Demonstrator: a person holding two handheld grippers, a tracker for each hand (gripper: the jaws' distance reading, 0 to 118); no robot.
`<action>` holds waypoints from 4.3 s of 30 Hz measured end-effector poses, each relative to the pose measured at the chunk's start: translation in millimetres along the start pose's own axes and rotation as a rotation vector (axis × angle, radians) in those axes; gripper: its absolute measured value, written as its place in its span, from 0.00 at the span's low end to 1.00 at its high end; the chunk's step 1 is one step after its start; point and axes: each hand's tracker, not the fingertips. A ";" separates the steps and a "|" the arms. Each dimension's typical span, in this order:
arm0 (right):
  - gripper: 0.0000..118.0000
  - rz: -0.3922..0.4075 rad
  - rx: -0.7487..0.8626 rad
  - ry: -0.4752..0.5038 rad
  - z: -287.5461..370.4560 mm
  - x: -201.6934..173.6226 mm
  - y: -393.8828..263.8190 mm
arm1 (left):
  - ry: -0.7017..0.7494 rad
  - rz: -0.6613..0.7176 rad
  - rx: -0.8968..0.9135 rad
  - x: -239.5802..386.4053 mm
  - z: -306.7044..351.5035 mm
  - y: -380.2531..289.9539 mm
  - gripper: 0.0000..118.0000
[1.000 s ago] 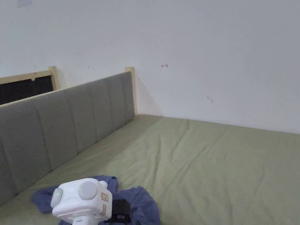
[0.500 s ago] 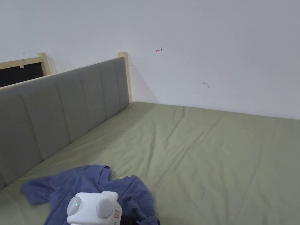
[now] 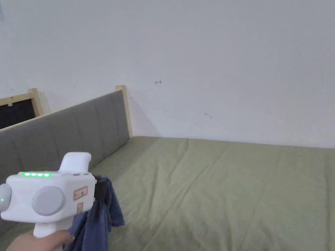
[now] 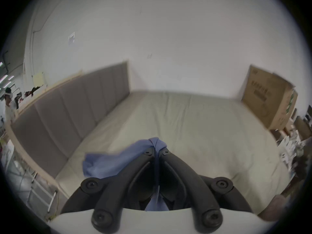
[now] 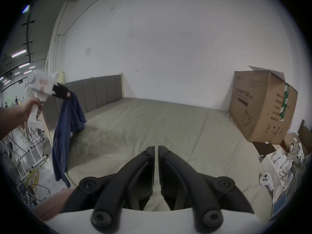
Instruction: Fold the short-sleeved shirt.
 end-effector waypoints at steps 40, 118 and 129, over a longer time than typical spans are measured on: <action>0.05 -0.296 -0.068 -0.332 54.8 137.3 -44.6 | -0.647 0.153 -0.467 331.5 -76.3 -91.5 0.86; 0.10 -0.421 -0.835 -0.131 -248.6 279.3 5.6 | -0.449 0.012 -0.393 245.1 -159.7 -130.1 0.03; 0.09 -0.344 -0.462 -0.116 -97.1 262.0 154.5 | -0.450 -0.028 -0.101 210.2 -57.4 14.9 0.03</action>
